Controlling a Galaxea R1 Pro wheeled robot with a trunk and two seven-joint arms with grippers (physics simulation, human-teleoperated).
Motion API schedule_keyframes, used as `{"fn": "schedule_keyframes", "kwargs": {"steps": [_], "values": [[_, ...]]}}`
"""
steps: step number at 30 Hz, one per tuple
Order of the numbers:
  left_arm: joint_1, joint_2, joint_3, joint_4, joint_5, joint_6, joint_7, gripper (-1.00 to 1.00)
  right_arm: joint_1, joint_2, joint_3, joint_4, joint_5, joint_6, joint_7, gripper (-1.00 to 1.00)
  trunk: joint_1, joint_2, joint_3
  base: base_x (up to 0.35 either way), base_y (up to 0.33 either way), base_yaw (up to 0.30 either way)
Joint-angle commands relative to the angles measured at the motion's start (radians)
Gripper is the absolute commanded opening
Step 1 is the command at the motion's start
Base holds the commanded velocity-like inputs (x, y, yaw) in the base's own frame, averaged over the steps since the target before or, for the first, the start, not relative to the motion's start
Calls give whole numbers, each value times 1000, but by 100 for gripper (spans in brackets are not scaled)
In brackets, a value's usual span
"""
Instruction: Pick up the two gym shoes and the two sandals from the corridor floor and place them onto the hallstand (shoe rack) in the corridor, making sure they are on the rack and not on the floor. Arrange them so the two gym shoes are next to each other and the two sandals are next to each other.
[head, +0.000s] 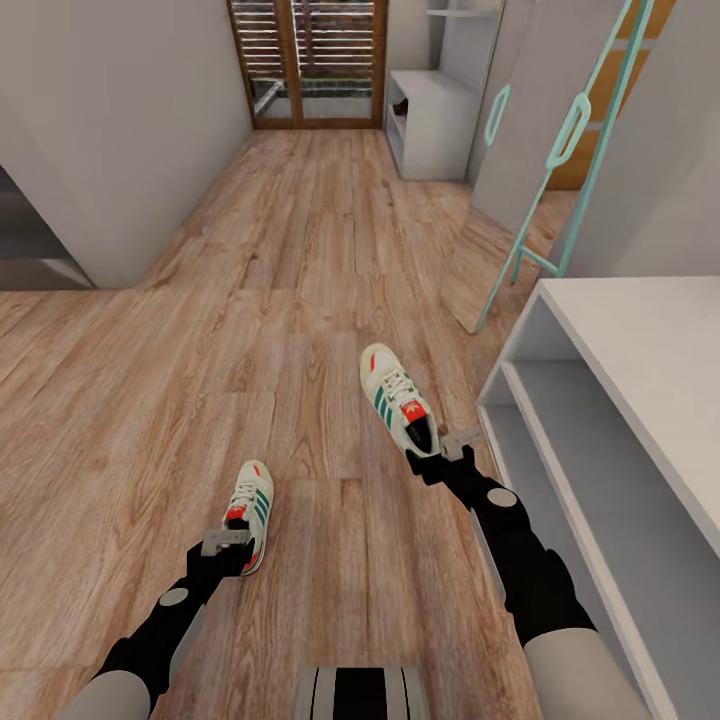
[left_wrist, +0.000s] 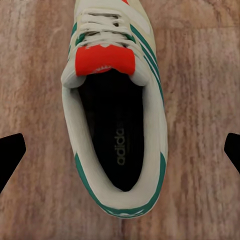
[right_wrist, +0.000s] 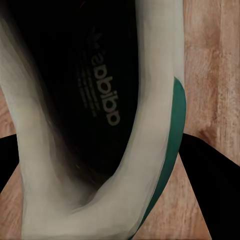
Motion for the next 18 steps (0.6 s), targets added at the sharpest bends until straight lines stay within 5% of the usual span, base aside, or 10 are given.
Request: {"fn": "schedule_keyframes", "kwargs": {"steps": [1, 18], "values": [[-1, -1, 8, 0, -10, -4, -8, 100, 0, 0, -1, -2, 10, 7, 6, -100, 0, 0, -1, 0, 0, 0], [0, 0, 7, -1, -9, -19, -8, 100, 0, -1, -3, -4, 10, 13, 6, -100, 0, 0, -1, 0, 0, 0]]}}
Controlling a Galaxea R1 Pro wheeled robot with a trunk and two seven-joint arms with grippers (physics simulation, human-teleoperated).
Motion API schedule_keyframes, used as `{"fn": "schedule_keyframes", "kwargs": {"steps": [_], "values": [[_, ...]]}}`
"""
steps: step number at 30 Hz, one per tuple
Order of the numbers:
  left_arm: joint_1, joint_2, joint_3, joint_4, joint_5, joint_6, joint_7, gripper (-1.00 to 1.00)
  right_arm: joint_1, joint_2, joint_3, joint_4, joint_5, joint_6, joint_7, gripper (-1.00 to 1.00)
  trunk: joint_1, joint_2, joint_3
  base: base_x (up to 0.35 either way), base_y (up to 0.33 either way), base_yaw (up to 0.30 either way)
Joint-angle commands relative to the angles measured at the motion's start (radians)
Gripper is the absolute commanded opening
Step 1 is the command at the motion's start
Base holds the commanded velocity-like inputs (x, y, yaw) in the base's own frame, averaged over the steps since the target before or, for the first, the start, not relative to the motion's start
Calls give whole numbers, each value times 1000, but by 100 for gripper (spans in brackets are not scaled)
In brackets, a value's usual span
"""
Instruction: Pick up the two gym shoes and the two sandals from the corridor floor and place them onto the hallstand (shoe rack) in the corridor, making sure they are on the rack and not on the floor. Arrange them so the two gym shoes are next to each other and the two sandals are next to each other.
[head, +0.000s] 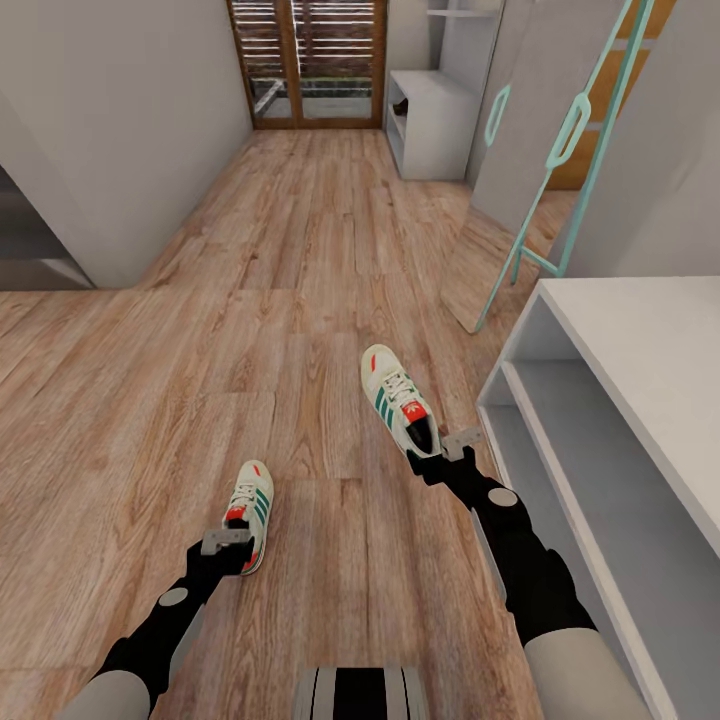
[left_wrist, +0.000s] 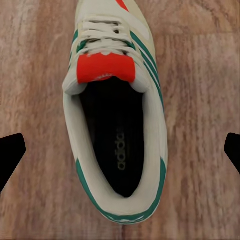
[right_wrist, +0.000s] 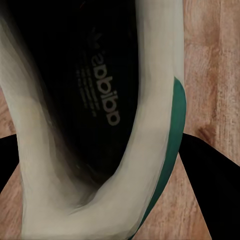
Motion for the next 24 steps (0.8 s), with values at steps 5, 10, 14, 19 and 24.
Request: {"fn": "schedule_keyframes", "kwargs": {"steps": [5, 10, 14, 19, 24], "values": [[0, -1, 9, 2, -12, -26, -8, 100, 0, 2, -1, -2, 9, 6, 5, -100, 0, 0, -1, 0, 0, 0], [-1, -1, 7, 2, -12, -28, -8, 100, -1, 2, -1, -6, 10, 6, 5, -100, 0, 0, -1, 0, 0, 0], [-1, -1, 8, 2, -12, -28, -8, 100, 0, 2, -1, -9, 10, 6, 5, -100, 0, 0, -1, 0, 0, 0], [-1, -1, 8, 2, -12, -28, -8, 100, 0, 1, -1, -9, 10, 6, 5, -100, 0, 0, -1, 0, 0, 0], [-1, 0, 8, 2, -12, -28, -8, 100, -1, 1, -1, -9, 10, 6, 5, -100, 2, -1, -16, 0, 0, 0]]}}
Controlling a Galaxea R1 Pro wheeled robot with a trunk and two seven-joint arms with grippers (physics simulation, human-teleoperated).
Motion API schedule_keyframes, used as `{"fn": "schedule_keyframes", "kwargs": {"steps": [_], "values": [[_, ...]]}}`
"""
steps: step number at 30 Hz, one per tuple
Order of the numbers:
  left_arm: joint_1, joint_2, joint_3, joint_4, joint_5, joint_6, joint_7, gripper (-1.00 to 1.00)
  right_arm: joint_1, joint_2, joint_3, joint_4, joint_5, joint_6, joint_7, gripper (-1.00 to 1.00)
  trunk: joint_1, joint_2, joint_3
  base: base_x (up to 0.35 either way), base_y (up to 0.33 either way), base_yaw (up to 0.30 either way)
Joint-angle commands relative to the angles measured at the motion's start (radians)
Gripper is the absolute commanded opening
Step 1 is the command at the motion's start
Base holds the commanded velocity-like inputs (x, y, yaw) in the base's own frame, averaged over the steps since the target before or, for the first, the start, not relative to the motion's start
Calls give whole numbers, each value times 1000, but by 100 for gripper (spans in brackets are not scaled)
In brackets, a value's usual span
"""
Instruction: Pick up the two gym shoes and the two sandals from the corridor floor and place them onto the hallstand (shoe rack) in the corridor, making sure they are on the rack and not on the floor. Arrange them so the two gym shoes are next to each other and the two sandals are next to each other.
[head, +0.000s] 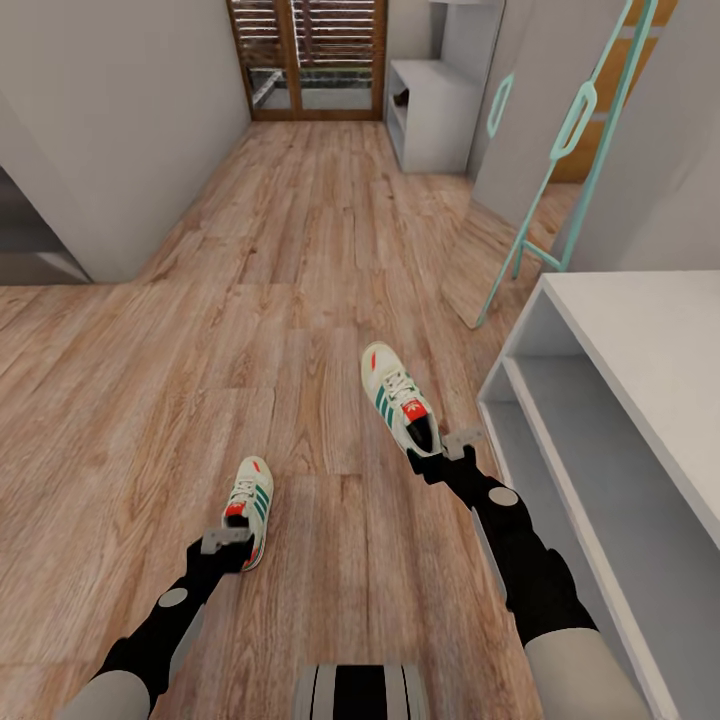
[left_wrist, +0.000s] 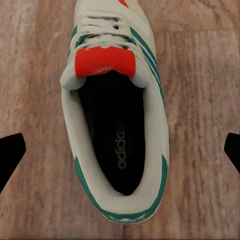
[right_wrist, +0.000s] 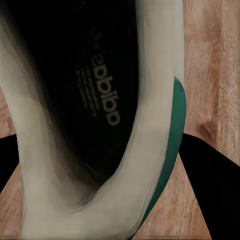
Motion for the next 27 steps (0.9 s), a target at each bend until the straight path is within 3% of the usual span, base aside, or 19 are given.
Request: {"fn": "schedule_keyframes", "kwargs": {"steps": [1, 11, 17, 27], "values": [[-1, -1, 8, 0, -10, -4, -8, 100, 0, 0, -1, -2, 9, 4, 5, -100, 0, -1, -5, 0, 0, 0], [-1, 0, 7, 0, -10, -5, -8, 100, 0, 0, -1, -2, 9, 4, 5, -100, 5, -3, -43, 0, 0, 0], [-1, 0, 7, -1, -10, -5, -8, 100, 0, 0, -1, -2, 9, 4, 5, -100, 5, -3, -43, 0, 0, 0], [-1, -1, 9, -3, -10, -6, -8, 100, -1, 0, -1, -2, 9, 4, 5, -100, 9, -5, -82, 0, 0, 0]]}}
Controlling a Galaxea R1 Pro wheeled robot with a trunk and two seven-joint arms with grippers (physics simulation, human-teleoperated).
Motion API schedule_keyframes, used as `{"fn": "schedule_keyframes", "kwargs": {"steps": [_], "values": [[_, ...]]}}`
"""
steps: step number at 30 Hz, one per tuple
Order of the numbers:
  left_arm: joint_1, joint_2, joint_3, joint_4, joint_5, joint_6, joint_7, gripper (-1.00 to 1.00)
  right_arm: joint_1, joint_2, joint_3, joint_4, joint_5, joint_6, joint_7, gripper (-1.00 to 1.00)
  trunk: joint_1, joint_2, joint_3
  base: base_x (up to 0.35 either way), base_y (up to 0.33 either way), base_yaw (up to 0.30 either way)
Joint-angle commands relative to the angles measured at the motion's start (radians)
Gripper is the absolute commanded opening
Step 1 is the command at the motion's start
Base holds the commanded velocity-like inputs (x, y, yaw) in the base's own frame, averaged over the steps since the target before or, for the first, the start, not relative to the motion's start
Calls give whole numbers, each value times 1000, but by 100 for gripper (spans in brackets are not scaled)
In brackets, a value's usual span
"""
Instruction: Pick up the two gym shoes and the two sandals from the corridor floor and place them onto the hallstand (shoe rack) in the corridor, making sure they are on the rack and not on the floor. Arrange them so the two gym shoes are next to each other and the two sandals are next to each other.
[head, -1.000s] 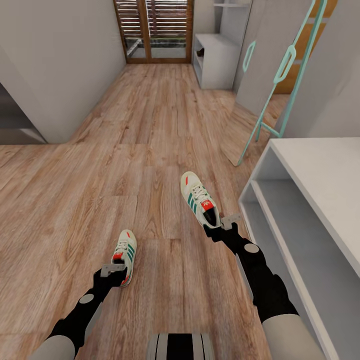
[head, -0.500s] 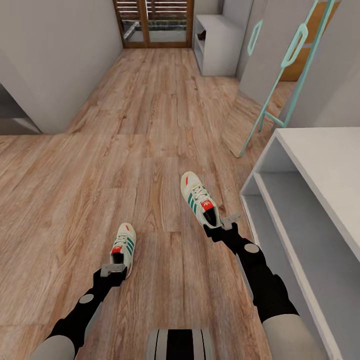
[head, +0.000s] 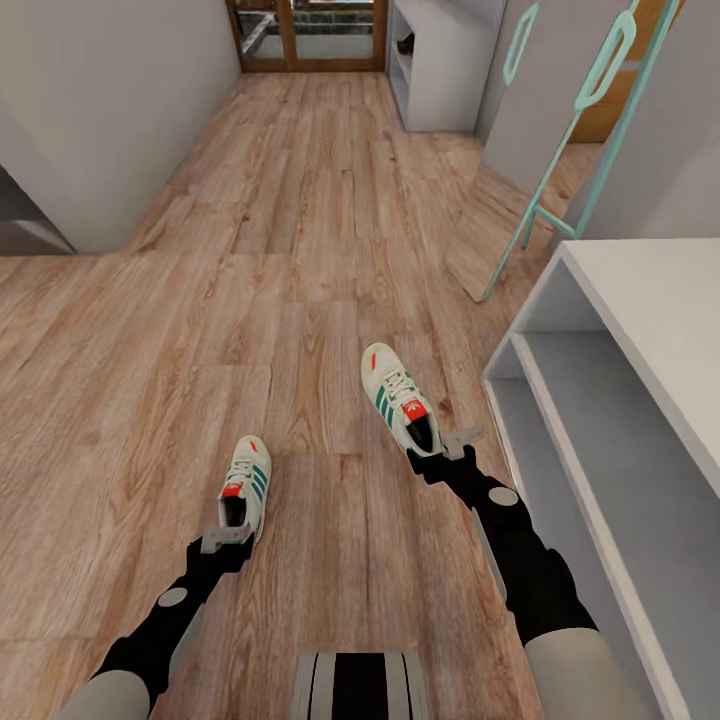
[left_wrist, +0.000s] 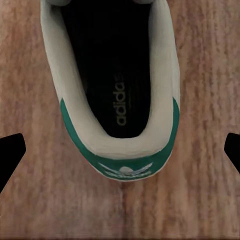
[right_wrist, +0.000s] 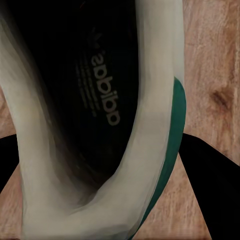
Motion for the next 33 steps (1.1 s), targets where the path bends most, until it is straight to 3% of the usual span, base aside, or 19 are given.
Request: {"fn": "schedule_keyframes", "kwargs": {"steps": [1, 4, 9, 12, 19, 30, 33], "values": [[-1, 0, 8, -1, -10, -5, -8, 100, 0, 1, -1, -2, 9, 4, 5, -100, 0, 0, -1, 0, 0, 0], [-1, 1, 9, -5, -9, -10, -8, 100, 0, 1, -1, -2, 9, 4, 5, -100, 0, 0, -1, 0, 0, 0], [-1, 8, 16, -2, -8, -103, -8, 100, 0, 1, -1, -2, 9, 4, 5, -100, 0, 0, -1, 0, 0, 0], [-2, 3, 14, -9, -7, -106, -8, 100, 0, 1, -1, -2, 9, 3, 5, -100, 1, -1, -14, 0, 0, 0], [-2, 2, 15, -11, -6, -107, -8, 100, 0, 1, -1, -2, 11, 3, 5, -100, 1, -1, -19, 0, 0, 0], [-2, 2, 16, -10, -5, -108, -8, 100, 0, 0, -1, -2, 11, 3, 5, -100, 6, -4, -70, 0, 0, 0], [-2, 3, 18, -10, -5, -108, -8, 100, 0, 0, -1, -2, 11, 3, 5, -100, 6, -4, -74, 0, 0, 0]]}}
